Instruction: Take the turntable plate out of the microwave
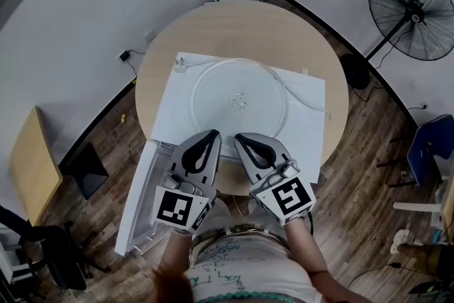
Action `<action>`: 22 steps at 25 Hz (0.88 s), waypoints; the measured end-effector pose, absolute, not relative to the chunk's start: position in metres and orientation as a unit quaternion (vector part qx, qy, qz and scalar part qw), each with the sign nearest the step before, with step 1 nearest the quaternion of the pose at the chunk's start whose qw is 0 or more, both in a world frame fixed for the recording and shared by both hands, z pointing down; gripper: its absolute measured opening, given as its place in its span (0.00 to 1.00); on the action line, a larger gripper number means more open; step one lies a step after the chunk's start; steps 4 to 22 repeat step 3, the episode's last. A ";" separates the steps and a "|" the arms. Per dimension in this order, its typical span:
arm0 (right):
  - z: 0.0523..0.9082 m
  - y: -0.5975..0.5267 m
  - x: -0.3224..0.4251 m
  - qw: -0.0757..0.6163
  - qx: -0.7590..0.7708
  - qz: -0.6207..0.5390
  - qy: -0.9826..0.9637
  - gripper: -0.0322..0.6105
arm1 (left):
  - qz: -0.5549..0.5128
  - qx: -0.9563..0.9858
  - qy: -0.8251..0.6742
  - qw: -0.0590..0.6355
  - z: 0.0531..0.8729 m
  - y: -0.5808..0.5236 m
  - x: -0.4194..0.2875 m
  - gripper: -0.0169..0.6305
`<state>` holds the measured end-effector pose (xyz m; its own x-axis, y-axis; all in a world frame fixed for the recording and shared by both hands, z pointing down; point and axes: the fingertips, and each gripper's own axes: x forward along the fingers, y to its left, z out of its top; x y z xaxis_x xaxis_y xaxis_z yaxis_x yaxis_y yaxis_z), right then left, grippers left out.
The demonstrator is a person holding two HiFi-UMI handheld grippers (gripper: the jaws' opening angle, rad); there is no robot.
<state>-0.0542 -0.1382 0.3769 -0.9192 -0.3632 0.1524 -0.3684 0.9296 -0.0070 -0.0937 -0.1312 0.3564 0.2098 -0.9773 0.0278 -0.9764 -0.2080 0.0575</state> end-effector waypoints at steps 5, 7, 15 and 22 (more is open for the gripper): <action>0.379 -0.138 -0.054 0.078 0.188 0.019 -0.979 0.04 | -0.011 0.778 -0.627 0.034 0.356 -0.131 -0.095 0.06; 0.379 -0.138 -0.054 0.078 0.188 0.019 -0.979 0.04 | -0.011 0.778 -0.627 0.034 0.356 -0.131 -0.095 0.06; 0.379 -0.138 -0.054 0.078 0.188 0.019 -0.979 0.04 | -0.011 0.778 -0.627 0.034 0.356 -0.131 -0.095 0.06; 0.379 -0.138 -0.054 0.078 0.188 0.019 -0.979 0.04 | -0.011 0.778 -0.627 0.034 0.356 -0.131 -0.095 0.06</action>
